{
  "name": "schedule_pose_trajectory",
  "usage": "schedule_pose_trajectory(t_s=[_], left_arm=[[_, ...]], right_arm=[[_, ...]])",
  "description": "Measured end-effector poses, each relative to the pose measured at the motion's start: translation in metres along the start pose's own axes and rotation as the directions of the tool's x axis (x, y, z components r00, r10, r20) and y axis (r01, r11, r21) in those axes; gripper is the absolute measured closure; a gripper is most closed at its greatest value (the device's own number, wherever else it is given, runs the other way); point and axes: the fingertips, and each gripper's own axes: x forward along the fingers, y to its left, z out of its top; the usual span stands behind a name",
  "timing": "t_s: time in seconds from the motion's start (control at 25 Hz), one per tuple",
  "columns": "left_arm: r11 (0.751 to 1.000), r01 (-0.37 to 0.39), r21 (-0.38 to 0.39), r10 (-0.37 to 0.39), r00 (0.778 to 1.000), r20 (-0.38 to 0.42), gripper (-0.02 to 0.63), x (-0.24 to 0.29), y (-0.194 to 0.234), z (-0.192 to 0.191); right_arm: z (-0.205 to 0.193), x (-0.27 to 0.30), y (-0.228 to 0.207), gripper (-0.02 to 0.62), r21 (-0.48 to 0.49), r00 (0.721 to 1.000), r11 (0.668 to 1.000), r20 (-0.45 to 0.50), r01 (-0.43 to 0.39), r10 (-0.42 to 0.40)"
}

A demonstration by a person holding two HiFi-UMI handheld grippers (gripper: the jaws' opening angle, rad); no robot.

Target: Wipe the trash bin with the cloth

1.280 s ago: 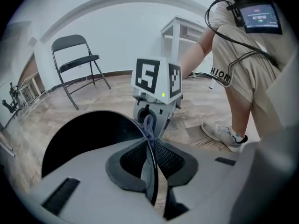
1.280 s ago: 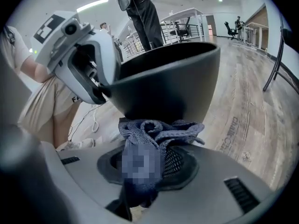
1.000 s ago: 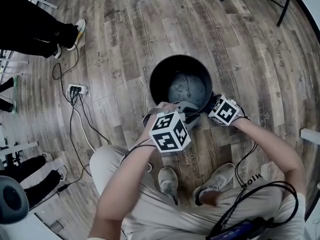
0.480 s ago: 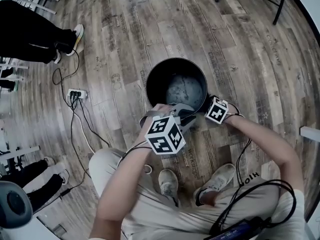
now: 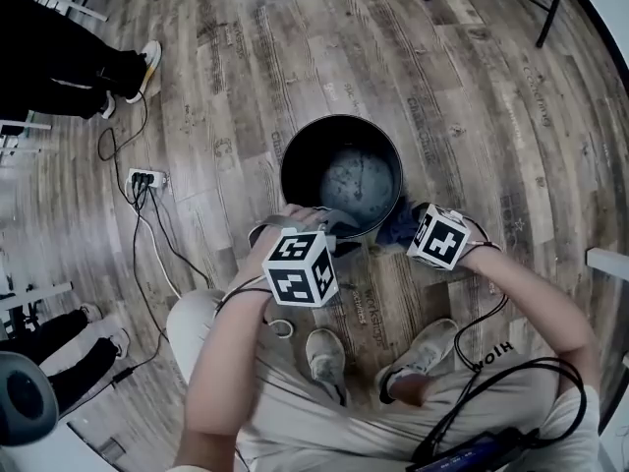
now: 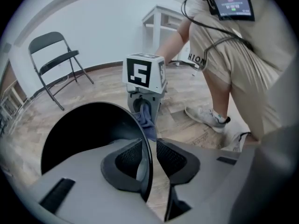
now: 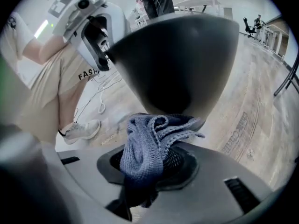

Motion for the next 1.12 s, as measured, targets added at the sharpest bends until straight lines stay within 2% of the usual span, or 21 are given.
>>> schedule_pose_trajectory(t_s=[0.08,0.16,0.28,0.48,0.6,0.8,0.96,1.12], left_arm=[[0.997,-0.003,-0.08,0.01,0.996,0.092,0.506,-0.006,0.005,0.015],[0.993,-0.045,-0.11,0.06,0.989,0.135,0.502,-0.009,0.014,0.027],[0.989,-0.111,-0.094,0.121,0.986,0.111,0.502,-0.003,0.023,0.033],[0.991,-0.102,-0.085,0.106,0.993,0.043,0.503,0.014,0.019,0.027],[0.991,-0.098,-0.094,0.1,0.995,0.02,0.535,0.021,0.019,0.023],[0.985,-0.094,-0.146,0.1,0.994,0.035,0.547,0.022,0.019,0.024],[0.986,-0.102,-0.129,0.107,0.994,0.038,0.549,0.023,0.019,0.024],[0.989,-0.096,-0.117,0.101,0.994,0.041,0.549,0.022,0.019,0.023]], right_arm=[[0.009,-0.011,0.01,0.483,0.009,1.0,1.0,0.009,-0.017,0.017],[0.016,-0.021,0.016,0.483,0.021,1.0,0.999,0.015,-0.025,0.025],[0.024,-0.042,0.019,0.483,0.041,0.999,0.999,0.035,-0.016,0.015],[0.034,-0.085,0.013,0.483,0.088,0.996,0.996,0.086,0.023,-0.03],[0.045,-0.097,0.006,0.483,0.099,0.991,0.994,0.123,0.047,-0.059],[0.055,-0.081,-0.004,0.483,0.095,0.989,0.994,0.136,0.05,-0.063],[0.053,-0.064,-0.008,0.483,0.057,0.993,0.997,0.097,0.061,-0.066],[0.048,-0.047,-0.011,0.483,0.08,0.996,0.996,0.087,0.029,-0.036]])
